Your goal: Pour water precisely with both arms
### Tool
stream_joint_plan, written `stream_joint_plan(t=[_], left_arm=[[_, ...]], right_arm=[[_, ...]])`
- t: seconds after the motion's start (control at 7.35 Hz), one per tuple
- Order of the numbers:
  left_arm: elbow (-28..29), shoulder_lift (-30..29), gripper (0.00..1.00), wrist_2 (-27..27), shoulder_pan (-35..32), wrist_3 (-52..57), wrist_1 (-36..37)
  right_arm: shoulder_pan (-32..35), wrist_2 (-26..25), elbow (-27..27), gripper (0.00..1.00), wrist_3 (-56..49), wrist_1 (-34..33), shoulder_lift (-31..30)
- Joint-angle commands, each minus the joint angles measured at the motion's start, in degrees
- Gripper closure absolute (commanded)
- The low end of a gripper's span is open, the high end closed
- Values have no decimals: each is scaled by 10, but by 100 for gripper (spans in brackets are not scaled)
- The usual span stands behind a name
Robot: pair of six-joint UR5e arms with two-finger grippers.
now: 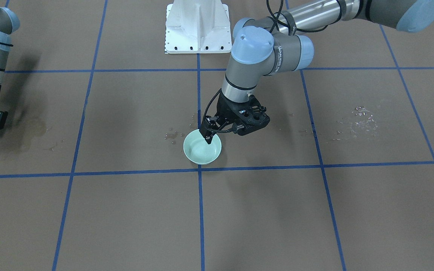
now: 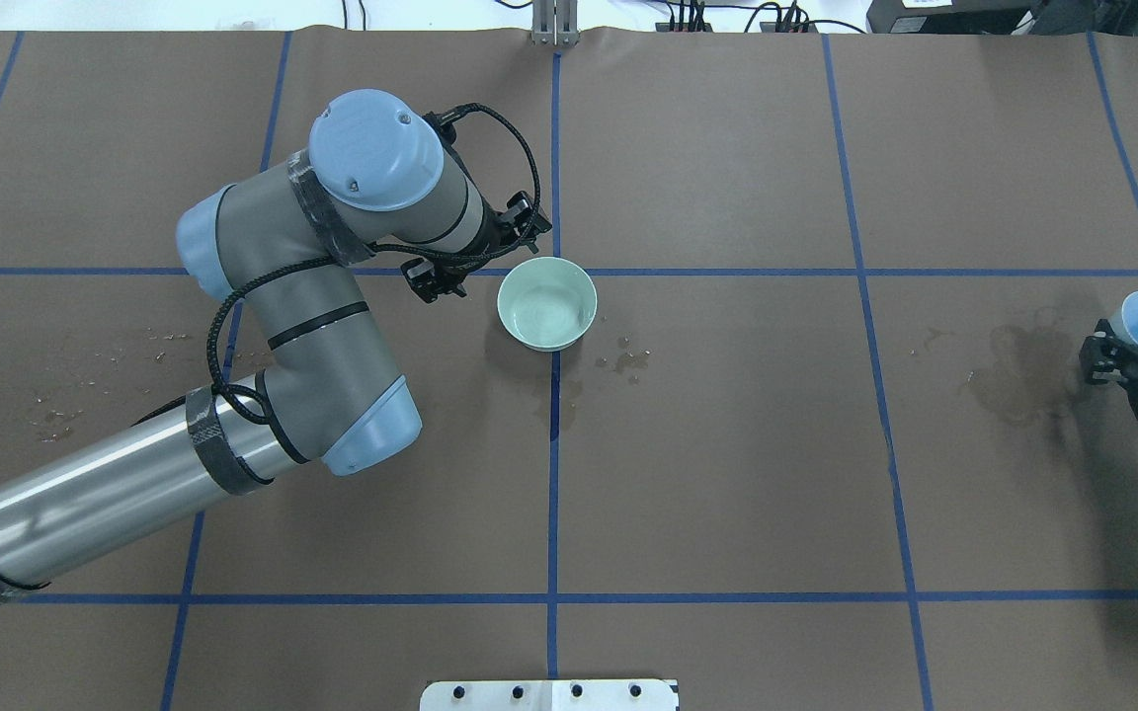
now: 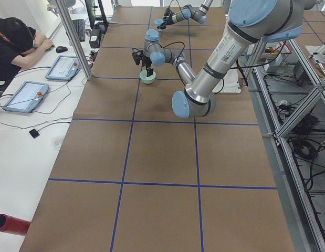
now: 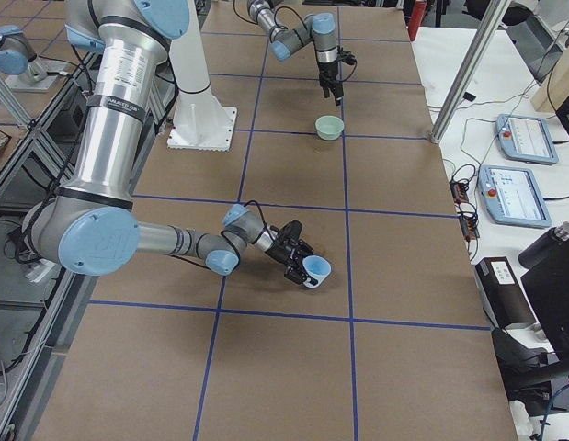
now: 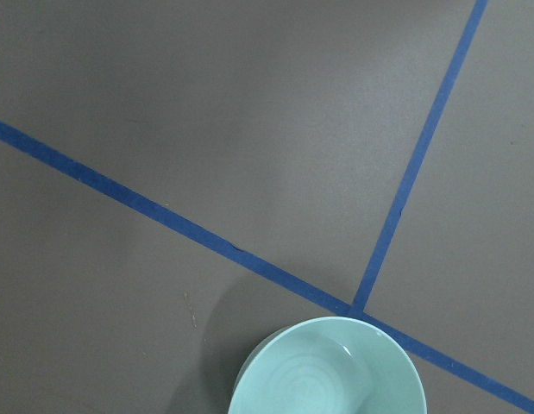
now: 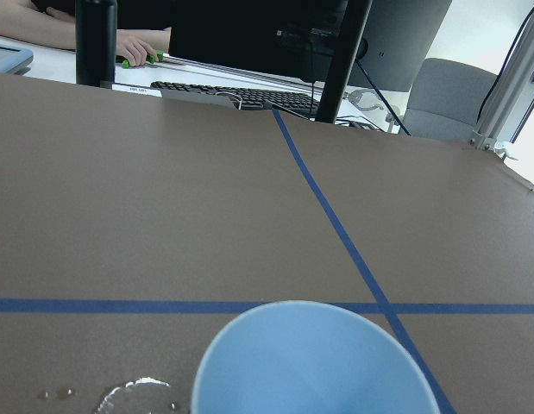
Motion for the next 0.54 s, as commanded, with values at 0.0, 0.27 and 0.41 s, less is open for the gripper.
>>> stream_joint_plan(t=[0.0, 0.27, 0.41], left_arm=[[-2, -1, 0, 0, 0, 0, 0], [-17, 1, 0, -6, -3, 3, 0], [-48, 10, 0, -7, -10, 45, 3]], right_arm=[[77, 90, 50, 100, -127, 3, -2], [137, 209, 96, 100, -160, 5, 19], [161, 274, 104, 100, -166, 6, 55]])
